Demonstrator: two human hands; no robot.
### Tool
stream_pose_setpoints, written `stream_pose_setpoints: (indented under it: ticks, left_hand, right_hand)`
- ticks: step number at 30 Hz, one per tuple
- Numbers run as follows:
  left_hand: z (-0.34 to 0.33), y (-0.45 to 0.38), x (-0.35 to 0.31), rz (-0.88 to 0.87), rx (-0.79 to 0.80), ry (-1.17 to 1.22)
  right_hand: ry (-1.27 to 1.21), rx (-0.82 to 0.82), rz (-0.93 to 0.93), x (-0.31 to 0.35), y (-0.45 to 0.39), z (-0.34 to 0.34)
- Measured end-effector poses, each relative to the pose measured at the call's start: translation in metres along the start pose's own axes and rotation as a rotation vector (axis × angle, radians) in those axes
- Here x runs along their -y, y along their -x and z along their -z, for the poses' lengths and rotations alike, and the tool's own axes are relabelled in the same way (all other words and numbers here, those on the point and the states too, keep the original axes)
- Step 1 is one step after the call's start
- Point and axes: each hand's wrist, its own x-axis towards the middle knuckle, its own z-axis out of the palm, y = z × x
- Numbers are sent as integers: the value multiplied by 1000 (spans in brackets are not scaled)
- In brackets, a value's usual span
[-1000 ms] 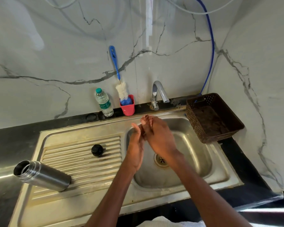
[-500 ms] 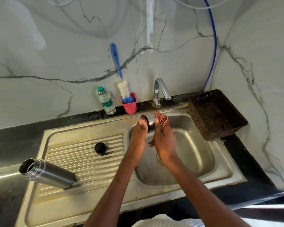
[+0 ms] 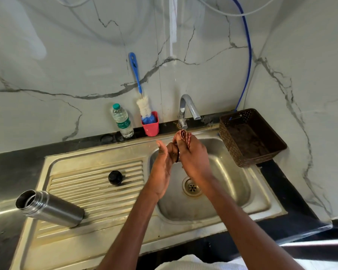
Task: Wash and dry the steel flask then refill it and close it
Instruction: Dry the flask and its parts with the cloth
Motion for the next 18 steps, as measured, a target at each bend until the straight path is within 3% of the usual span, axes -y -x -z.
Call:
stream_pose_setpoints:
  ticks: [6, 9, 12, 18]
  left_hand:
    - [2, 0, 1, -9, 3, 38]
    - [2, -3, 2, 1, 3, 0]
    - [2, -9, 4, -69, 37, -207]
    - [18, -22, 26, -123, 79, -901]
  right_hand:
    - [-436, 208, -556, 3, -17, 10]
    - [-690, 225, -830, -9, -18, 8]
    - [-757, 185, -908, -17, -12, 8]
    - [-749, 187, -1037, -21, 2, 10]
